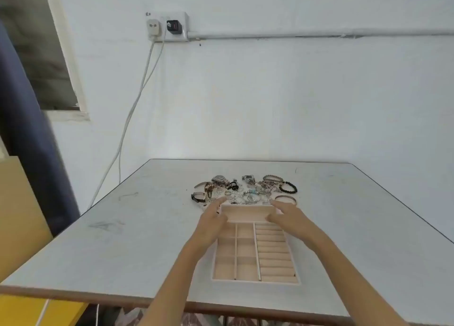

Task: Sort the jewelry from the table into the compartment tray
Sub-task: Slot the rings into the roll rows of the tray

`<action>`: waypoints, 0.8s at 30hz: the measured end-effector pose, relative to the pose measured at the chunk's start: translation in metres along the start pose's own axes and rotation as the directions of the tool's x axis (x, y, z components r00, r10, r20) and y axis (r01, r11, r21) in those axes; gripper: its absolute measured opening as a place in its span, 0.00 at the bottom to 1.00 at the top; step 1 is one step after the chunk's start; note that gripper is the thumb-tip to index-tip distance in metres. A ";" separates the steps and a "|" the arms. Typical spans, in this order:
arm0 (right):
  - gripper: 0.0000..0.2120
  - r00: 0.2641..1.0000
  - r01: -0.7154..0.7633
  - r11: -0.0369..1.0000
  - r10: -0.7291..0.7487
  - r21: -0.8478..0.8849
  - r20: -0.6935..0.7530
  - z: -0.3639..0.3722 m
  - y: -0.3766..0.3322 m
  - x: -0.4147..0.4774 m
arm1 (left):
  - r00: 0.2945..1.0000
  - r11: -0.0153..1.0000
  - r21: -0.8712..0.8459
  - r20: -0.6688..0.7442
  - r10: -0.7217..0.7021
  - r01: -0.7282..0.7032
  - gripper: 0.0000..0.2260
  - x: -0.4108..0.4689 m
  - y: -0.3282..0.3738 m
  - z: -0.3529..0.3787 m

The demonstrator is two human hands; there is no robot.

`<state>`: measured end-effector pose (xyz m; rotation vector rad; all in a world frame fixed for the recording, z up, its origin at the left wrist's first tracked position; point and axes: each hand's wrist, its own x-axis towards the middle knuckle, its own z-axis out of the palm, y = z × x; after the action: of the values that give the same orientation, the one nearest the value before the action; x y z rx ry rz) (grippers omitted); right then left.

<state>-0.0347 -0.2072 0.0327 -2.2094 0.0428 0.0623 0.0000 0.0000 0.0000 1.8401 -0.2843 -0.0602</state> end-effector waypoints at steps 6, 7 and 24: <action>0.25 0.995 0.051 0.996 -0.057 -0.068 -0.087 0.026 0.026 -0.013 | 0.991 0.997 0.075 -0.129 0.037 -0.027 0.33 -0.009 -0.012 0.018; 0.25 0.993 0.058 0.994 -0.067 -0.092 -0.100 0.028 0.028 -0.013 | 0.989 0.996 0.078 -0.139 0.041 -0.030 0.34 -0.009 -0.013 0.018; 0.14 0.917 0.124 0.972 -0.190 -0.202 -0.352 0.004 0.011 0.040 | 0.939 0.994 0.037 -0.326 0.108 -0.101 0.17 0.047 -0.011 -0.004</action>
<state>0.0049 -0.2113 0.0193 -2.3652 0.0698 -0.4582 0.0477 -0.0042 -0.0044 1.8173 -0.1476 0.3218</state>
